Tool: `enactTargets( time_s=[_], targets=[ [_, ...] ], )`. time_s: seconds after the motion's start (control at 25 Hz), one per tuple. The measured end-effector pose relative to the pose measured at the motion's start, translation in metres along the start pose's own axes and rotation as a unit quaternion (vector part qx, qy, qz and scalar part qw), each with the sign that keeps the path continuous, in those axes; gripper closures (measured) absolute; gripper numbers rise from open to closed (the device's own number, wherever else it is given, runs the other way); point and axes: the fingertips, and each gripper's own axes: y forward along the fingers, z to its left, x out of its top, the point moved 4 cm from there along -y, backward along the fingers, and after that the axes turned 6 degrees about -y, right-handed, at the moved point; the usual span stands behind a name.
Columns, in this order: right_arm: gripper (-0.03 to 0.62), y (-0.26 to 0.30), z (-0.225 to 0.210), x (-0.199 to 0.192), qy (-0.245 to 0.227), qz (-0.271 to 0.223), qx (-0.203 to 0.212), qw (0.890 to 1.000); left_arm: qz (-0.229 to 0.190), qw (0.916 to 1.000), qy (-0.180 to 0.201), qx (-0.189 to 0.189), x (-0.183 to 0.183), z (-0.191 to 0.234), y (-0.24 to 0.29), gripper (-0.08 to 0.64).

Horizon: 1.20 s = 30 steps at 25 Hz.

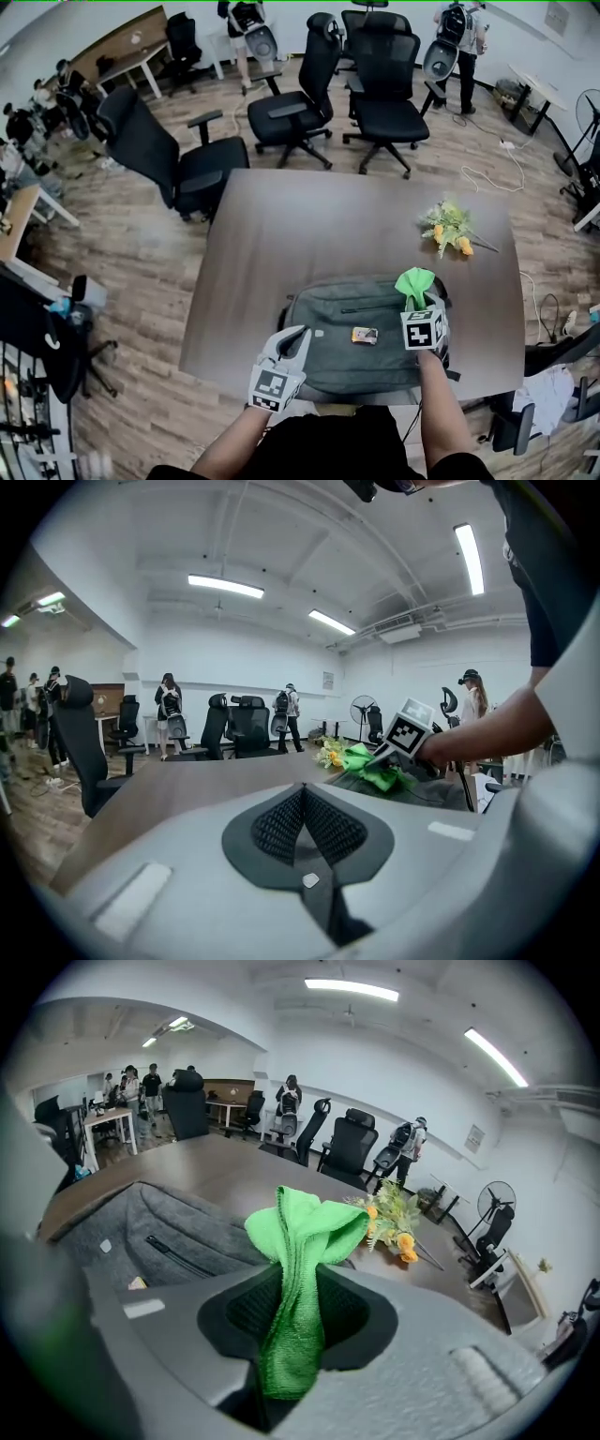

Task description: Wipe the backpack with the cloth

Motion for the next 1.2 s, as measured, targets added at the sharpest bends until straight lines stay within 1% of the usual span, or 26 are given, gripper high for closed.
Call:
enactTargets(
  time_s=[0.2, 0.36, 0.44, 0.52, 0.76, 0.96, 1.08, 1.2],
  targets=[
    [0.489, -0.007, -0.022, -0.011, 0.002, 0.002, -0.024, 1.0, 0.018, 0.9998, 0.0, -0.007, -0.001, -0.005, 0.003, 0.541],
    [0.489, -0.016, -0.019, -0.009, -0.001, -0.011, -0.022, 1.0, -0.005, 0.9996, 0.027, -0.002, 0.002, -0.006, 0.004, 0.541],
    [0.489, -0.024, -0.008, -0.003, -0.012, -0.028, -0.016, 0.999, -0.008, 0.9995, 0.029, 0.006, 0.002, -0.002, 0.002, 0.541],
    [0.489, -0.032, 0.006, 0.005, -0.018, -0.047, -0.002, 0.999, -0.009, 0.9996, 0.023, 0.014, 0.003, 0.004, -0.002, 0.541],
    [0.489, -0.048, 0.06, 0.025, -0.004, -0.086, 0.054, 0.995, -0.008, 0.9992, 0.014, 0.036, 0.0, 0.02, -0.017, 0.541],
    [0.489, -0.05, 0.11, 0.035, 0.009, -0.113, 0.106, 0.988, -0.009, 0.9986, 0.008, 0.052, -0.002, 0.031, -0.028, 0.541],
    [0.489, -0.05, 0.14, 0.039, 0.015, -0.122, 0.144, 0.982, 0.001, 0.9981, 0.002, 0.062, -0.007, 0.036, -0.038, 0.541],
    [0.488, -0.047, 0.161, 0.045, 0.015, -0.13, 0.164, 0.978, -0.004, 0.9975, 0.013, 0.069, -0.01, 0.039, -0.045, 0.541]
  ],
)
